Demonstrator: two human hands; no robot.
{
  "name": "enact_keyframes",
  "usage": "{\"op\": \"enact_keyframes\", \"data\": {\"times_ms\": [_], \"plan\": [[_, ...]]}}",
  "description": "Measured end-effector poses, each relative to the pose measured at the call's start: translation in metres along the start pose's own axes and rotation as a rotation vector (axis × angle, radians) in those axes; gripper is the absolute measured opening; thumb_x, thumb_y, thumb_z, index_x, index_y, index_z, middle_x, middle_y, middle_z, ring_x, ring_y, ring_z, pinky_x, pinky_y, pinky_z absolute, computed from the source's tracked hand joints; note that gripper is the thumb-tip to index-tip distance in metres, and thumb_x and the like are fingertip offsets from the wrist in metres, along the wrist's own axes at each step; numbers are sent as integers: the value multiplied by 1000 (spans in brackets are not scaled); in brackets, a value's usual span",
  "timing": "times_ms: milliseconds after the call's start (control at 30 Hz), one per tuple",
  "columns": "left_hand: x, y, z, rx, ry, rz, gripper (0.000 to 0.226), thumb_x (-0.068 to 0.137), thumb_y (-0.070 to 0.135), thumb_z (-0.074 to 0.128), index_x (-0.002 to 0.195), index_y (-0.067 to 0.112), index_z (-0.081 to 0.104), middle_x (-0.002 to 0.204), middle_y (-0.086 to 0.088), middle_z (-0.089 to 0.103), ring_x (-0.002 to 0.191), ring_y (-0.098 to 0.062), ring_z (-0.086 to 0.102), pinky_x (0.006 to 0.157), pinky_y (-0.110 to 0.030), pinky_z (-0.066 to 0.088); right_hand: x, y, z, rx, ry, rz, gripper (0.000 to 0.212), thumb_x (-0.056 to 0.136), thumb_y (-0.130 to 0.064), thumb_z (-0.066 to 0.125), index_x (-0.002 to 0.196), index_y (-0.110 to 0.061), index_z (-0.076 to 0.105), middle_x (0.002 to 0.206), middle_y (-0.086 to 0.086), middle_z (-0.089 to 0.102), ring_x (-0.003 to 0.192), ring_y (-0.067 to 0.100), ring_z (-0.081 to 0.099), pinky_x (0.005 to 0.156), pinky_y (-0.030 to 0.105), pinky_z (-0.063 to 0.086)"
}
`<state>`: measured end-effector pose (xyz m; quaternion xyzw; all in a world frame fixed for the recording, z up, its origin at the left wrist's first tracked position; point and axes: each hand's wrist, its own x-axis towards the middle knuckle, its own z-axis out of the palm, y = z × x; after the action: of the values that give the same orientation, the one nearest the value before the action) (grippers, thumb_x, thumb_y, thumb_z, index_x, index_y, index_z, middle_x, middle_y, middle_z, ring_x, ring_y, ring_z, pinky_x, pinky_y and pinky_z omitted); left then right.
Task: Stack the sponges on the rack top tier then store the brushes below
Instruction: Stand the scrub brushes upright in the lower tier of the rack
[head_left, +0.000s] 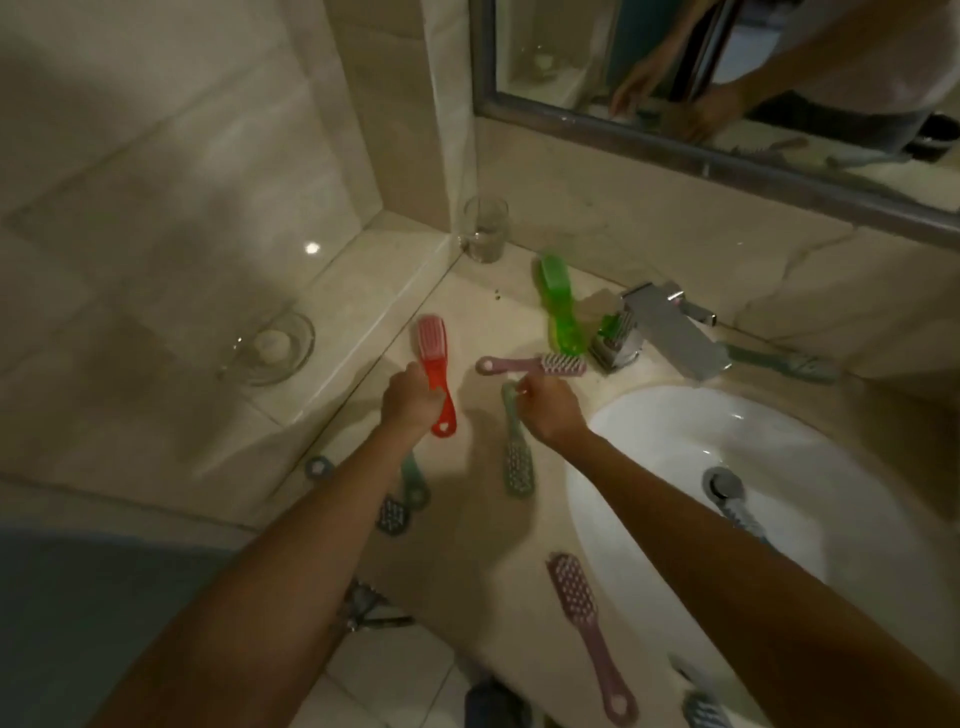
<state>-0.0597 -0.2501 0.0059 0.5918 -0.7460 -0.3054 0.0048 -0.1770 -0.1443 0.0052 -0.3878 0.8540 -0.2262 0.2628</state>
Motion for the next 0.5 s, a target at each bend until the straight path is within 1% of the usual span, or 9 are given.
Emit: {"op": "enact_keyframes", "data": {"times_ms": [67,133,167,200,267,333,433,500], "plan": [[21,9,8,40,-32,4,41,89,18,55,126,1,44,111,-18,61,96,-31,63,78,-35,54,24,3,-11,51,108,52,25,92,-8,46,112,3,56,117,23,59,108,38,56,86,38,45],[35,14,15,65,-55,2,70,87,17,59,143,4,20,121,-21,55,103,-33,60,82,-37,53,47,6,-21,40,139,112,30,90,-7,48,119,4,49,122,25,53,109,39,54,87,41,45],[40,14,19,61,-55,-6,82,85,17,62,146,6,9,126,-21,51,107,-34,58,84,-38,51,57,7,-25,14,142,129,34,89,-6,48,121,4,45,124,25,51,108,40,54,86,42,46],[44,14,23,45,-44,-23,88,84,15,64,147,7,2,130,-22,47,110,-35,55,86,-39,50,68,8,-28,-26,151,138,36,89,-5,47,123,4,42,125,25,49,107,40,54,85,44,46],[47,11,30,-18,-3,-62,92,83,11,64,147,10,-2,134,-24,42,116,-38,50,91,-44,49,84,11,-32,-114,187,135,36,88,-1,43,123,4,40,126,24,46,110,39,52,83,44,45],[51,9,36,-59,22,-82,90,84,10,62,146,10,-3,133,-26,42,116,-39,48,93,-47,48,102,13,-31,-186,186,143,35,88,-2,41,123,2,38,125,23,46,111,38,50,82,43,45],[58,8,38,-106,40,-115,88,86,10,59,146,4,-5,134,-26,43,117,-39,50,93,-43,47,119,17,-24,-278,103,180,43,90,-5,41,131,1,30,128,25,45,116,40,47,90,45,43],[60,7,37,-175,72,-98,78,90,5,51,147,4,-1,139,-24,39,120,-38,48,97,-42,44,127,23,-19,-353,64,220,53,93,-8,39,141,1,17,135,26,39,121,41,44,96,45,39]]}}
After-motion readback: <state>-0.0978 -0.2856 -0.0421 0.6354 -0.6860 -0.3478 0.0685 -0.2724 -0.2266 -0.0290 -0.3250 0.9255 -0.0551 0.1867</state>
